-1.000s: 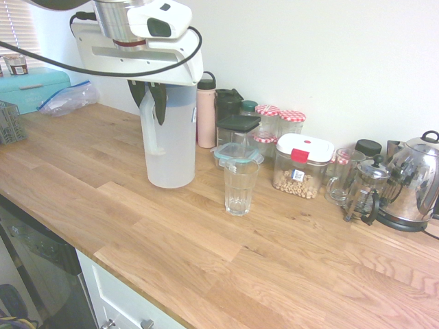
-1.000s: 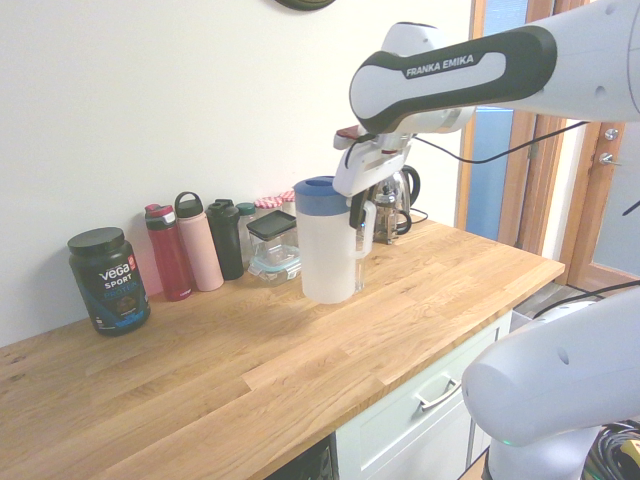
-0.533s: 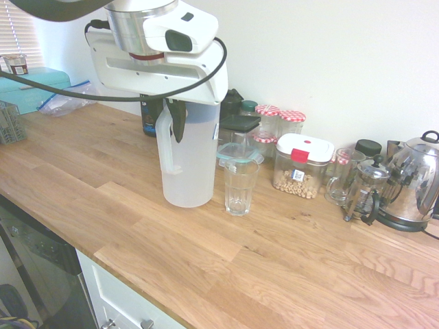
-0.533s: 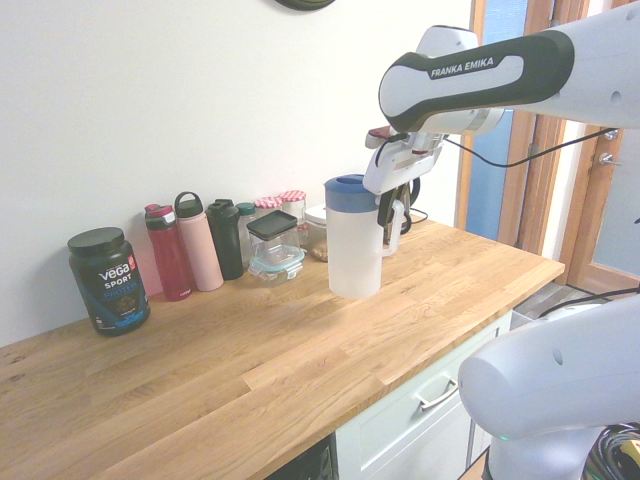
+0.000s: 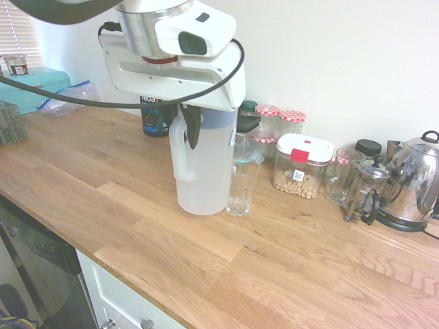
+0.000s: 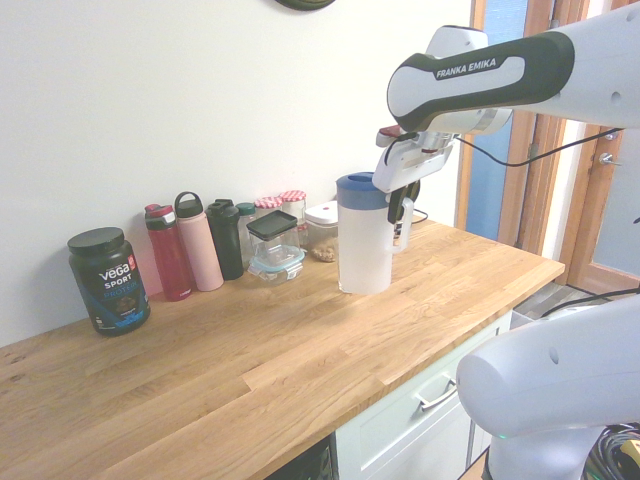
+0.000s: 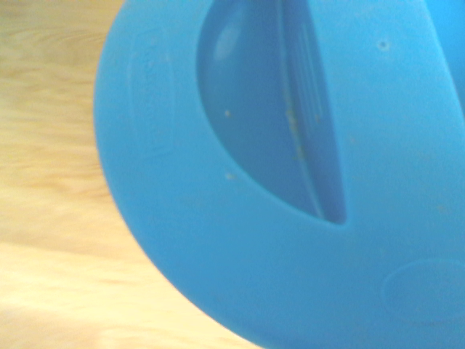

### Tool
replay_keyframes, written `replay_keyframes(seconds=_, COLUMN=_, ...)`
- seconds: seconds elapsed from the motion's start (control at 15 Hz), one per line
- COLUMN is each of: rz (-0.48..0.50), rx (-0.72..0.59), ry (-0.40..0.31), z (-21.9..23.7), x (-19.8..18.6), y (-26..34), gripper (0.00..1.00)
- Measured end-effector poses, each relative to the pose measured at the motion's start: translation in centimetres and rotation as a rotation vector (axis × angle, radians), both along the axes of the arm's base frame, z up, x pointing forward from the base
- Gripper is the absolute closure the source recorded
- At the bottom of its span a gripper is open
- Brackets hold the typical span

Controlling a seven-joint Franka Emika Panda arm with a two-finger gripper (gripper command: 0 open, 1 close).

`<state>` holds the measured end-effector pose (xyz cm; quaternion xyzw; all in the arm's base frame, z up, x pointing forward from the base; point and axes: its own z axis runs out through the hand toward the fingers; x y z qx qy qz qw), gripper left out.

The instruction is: Pour me some water

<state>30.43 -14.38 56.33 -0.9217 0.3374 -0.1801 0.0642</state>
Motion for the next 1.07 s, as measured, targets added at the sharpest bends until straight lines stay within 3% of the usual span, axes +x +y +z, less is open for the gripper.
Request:
replay_keyframes(seconds=0.27, rz=-0.073, rx=-0.009, ry=-0.005, z=-0.6, x=1.0, y=-3.8, gripper=1.00)
replay_keyframes(seconds=0.53, rz=-0.019, rx=-0.005, ry=0.009, z=-0.1, x=0.0, y=-7.7, gripper=1.00)
replay_keyframes(seconds=1.07, rz=0.309, rx=-0.050, ry=0.101, z=-1.2, x=0.5, y=-12.0, gripper=1.00)
